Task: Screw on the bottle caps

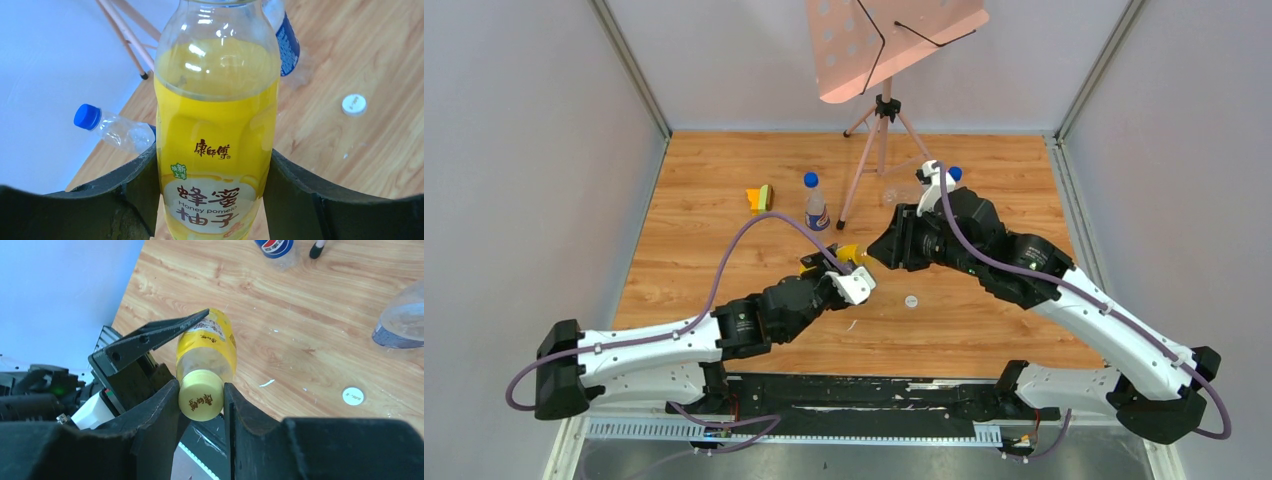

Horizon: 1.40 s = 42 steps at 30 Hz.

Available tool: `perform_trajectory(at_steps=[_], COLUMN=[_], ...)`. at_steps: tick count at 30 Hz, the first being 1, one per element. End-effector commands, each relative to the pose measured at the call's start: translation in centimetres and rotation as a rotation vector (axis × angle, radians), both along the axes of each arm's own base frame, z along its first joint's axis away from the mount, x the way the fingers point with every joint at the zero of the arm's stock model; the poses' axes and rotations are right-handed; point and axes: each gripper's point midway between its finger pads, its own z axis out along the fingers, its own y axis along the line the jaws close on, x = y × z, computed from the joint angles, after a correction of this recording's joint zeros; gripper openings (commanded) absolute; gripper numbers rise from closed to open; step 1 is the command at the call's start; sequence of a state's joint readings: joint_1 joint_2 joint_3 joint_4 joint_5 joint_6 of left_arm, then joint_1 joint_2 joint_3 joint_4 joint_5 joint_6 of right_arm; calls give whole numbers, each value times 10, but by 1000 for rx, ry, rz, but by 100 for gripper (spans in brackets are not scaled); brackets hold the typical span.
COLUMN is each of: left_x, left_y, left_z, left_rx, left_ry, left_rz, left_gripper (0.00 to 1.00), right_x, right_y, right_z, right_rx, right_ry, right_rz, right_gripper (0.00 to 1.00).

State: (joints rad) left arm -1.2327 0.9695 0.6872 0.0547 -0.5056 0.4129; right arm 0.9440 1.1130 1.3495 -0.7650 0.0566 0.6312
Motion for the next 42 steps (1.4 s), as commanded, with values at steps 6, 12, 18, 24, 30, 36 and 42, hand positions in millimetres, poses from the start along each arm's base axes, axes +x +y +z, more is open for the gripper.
perform_trajectory(at_steps=[6, 12, 18, 24, 30, 36, 42], left_x=[10, -1, -10, -16, -20, -20, -19], left_y=[-7, -18, -35, -51, -57, -53, -48], left_z=[36, 11, 10, 16, 18, 23, 20], left_rx=[-516, -632, -651, -655, -661, -674, -668], left_ry=[101, 254, 302, 318, 323, 312, 314], left_rz=[211, 142, 50, -22, -58, -58, -42], left_gripper=[0, 0, 1, 2, 3, 3, 24], right_x=[15, 10, 7, 13, 15, 18, 30], right_y=[-16, -16, -5, 7, 17, 22, 17], right_z=[39, 52, 53, 45, 34, 19, 18], right_rx=[60, 104, 159, 158, 153, 138, 110], right_ry=[-344, -542, -589, -594, -573, -532, -555], right_rz=[3, 81, 125, 139, 163, 163, 100], right_gripper=[53, 75, 75, 72, 65, 52, 9])
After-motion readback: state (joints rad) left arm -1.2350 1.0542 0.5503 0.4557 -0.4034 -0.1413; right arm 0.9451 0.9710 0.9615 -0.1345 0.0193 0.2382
